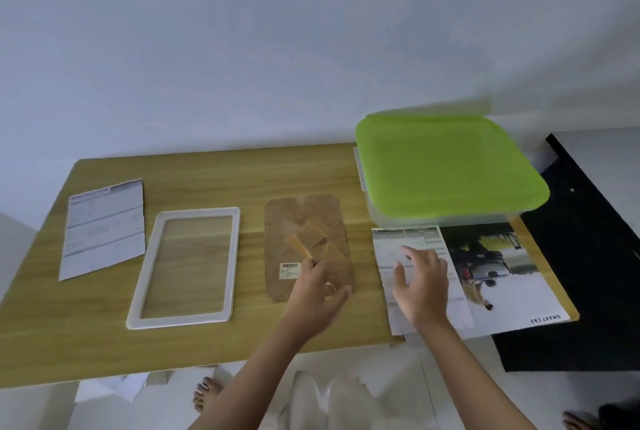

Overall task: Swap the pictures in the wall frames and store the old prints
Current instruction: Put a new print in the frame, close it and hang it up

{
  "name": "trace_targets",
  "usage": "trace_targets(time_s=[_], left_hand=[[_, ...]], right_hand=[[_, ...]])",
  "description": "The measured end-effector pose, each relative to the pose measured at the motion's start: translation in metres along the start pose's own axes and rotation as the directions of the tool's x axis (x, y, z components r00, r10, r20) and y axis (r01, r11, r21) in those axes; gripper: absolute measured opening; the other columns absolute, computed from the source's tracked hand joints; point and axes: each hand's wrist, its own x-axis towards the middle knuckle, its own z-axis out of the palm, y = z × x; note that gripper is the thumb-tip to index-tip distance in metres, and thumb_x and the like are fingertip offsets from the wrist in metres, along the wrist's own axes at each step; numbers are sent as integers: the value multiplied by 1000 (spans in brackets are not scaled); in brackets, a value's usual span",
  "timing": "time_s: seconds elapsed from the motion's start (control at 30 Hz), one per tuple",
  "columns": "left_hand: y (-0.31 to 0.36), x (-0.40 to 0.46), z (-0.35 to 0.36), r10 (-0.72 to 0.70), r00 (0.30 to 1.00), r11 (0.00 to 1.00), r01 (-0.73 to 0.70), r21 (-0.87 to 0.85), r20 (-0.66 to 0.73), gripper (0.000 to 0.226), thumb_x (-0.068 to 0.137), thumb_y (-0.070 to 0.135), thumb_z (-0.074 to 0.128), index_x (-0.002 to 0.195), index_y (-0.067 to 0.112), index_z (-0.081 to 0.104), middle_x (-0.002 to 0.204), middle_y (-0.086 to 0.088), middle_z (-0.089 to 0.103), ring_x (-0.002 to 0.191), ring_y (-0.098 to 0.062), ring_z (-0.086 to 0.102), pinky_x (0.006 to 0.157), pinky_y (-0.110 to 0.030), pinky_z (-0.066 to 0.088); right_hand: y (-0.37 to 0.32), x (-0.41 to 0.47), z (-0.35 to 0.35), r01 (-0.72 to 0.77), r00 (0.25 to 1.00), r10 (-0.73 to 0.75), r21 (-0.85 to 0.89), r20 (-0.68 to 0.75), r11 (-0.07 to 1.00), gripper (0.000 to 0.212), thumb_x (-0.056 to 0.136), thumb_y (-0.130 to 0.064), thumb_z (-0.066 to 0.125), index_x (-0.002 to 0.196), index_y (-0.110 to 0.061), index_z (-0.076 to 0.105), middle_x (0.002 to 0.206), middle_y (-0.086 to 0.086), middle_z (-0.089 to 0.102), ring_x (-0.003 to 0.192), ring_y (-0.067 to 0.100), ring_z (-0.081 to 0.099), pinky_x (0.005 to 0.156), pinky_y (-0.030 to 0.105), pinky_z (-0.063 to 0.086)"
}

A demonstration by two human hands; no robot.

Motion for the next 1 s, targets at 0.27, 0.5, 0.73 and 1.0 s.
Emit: trace_targets(time_s=[0.27, 0.5, 0.73, 1.0], left_hand=[[-97, -20, -173, -150, 936, 988, 153, -15, -319, 37, 82, 27, 67, 118, 21, 58, 112, 5, 52, 93, -2, 54, 76, -14, 42], [-192, -40, -298, -358, 757, 923, 374, -87, -547, 41, 81, 24, 67, 120, 15, 55, 118, -2, 52, 102, -16, 54, 90, -36, 49], [-241, -40, -352, -435, 775, 878, 477, -27, -458, 63, 76, 35, 70, 132, 20, 45, 123, -3, 44, 116, -18, 43, 92, -30, 41], [-264, -23, -371, -400, 855, 870, 467, 156, -331, 99, 62, 48, 76, 143, 29, 24, 116, 4, 33, 108, -13, 41, 84, -25, 50]], right_hand=[[-188, -8, 93, 227, 966, -245, 178, 88, 958, 26, 80, -20, 57, 102, -11, 67, 89, 4, 64, 83, 28, 57, 74, 39, 49], [-321, -6, 174, 345, 892, -401, 260, 209, 902, 27, 84, -16, 62, 110, -12, 65, 93, 3, 64, 93, 27, 57, 81, 37, 48], [-410, 14, 223, 285, 824, -359, 227, 438, 931, 44, 87, -31, 58, 129, -17, 52, 105, 0, 59, 106, 21, 50, 88, 38, 45], [-460, 56, 270, 347, 660, -233, -16, 714, 938, 85, 76, -59, 60, 146, -29, 20, 138, 6, 37, 131, 29, 31, 102, 45, 37]])
